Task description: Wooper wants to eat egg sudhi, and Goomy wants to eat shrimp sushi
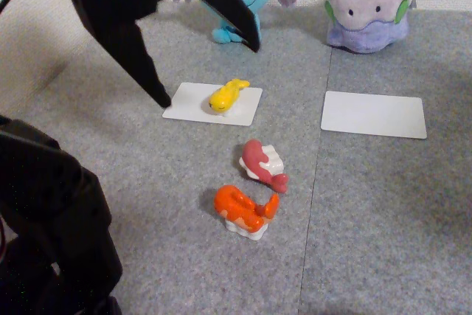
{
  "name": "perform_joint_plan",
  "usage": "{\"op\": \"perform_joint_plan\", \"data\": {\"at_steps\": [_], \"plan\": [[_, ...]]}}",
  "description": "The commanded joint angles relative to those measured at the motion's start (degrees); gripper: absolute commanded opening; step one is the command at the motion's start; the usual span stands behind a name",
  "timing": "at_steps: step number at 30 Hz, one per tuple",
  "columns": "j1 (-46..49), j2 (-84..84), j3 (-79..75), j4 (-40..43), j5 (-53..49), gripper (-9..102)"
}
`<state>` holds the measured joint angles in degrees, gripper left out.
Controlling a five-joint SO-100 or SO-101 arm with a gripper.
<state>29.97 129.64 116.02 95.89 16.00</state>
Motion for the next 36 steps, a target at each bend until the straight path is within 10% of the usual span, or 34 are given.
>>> {"op": "perform_joint_plan", "data": {"at_steps": [1, 36], "plan": [[2.2, 1.3, 3.0, 1.1, -4.4, 38], [17.4, 0.8, 27.6, -23.8, -26.9, 38]]}}
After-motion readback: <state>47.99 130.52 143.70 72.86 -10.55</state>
